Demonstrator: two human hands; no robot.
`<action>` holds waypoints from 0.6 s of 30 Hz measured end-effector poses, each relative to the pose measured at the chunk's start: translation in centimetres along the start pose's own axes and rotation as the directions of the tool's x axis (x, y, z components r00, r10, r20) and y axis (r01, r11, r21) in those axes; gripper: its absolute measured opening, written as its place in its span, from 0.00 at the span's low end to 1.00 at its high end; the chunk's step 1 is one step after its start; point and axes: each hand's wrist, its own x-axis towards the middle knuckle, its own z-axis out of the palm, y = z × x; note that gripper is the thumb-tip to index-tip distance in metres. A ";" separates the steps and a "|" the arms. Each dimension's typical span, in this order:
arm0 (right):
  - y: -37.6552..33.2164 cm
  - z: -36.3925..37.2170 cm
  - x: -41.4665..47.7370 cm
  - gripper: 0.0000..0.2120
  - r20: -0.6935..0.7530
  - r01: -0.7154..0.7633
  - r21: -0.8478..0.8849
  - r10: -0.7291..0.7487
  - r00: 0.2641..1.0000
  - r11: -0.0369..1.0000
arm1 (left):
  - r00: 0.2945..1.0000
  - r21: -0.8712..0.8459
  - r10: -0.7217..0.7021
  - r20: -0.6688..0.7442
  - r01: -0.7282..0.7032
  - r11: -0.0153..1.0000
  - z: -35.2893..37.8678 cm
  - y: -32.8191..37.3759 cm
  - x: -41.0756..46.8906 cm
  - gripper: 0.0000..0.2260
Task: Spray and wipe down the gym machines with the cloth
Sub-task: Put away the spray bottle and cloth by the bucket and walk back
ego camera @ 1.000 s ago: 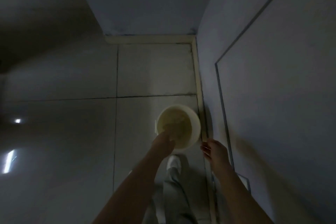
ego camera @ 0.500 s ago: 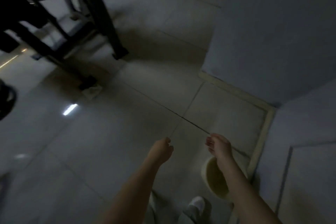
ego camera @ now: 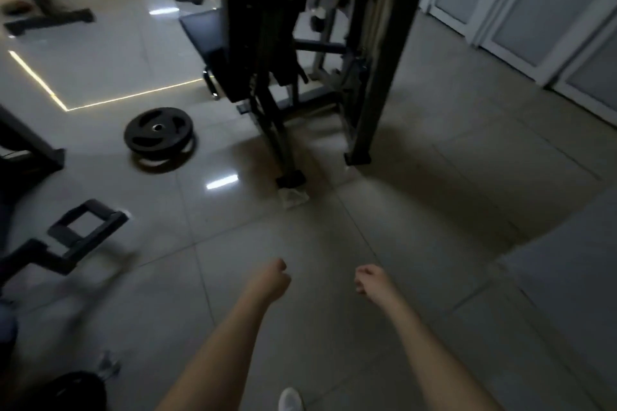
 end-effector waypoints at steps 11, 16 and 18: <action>-15.6 5.7 12.7 0.06 0.133 0.106 -0.115 -0.090 0.987 0.988 | 0.972 -0.183 -0.184 -0.146 0.157 0.971 -10.7 -1.5 9.0 0.19; -22.3 8.3 20.8 0.06 0.204 0.141 -0.166 -0.106 0.973 0.976 | 0.947 -0.325 -0.279 -0.163 0.215 0.921 -13.5 -0.8 15.3 0.18; -24.0 9.6 23.3 0.07 0.224 0.140 -0.219 -0.090 0.970 0.966 | 0.941 -0.379 -0.307 -0.142 0.234 0.895 -13.9 -0.9 17.5 0.18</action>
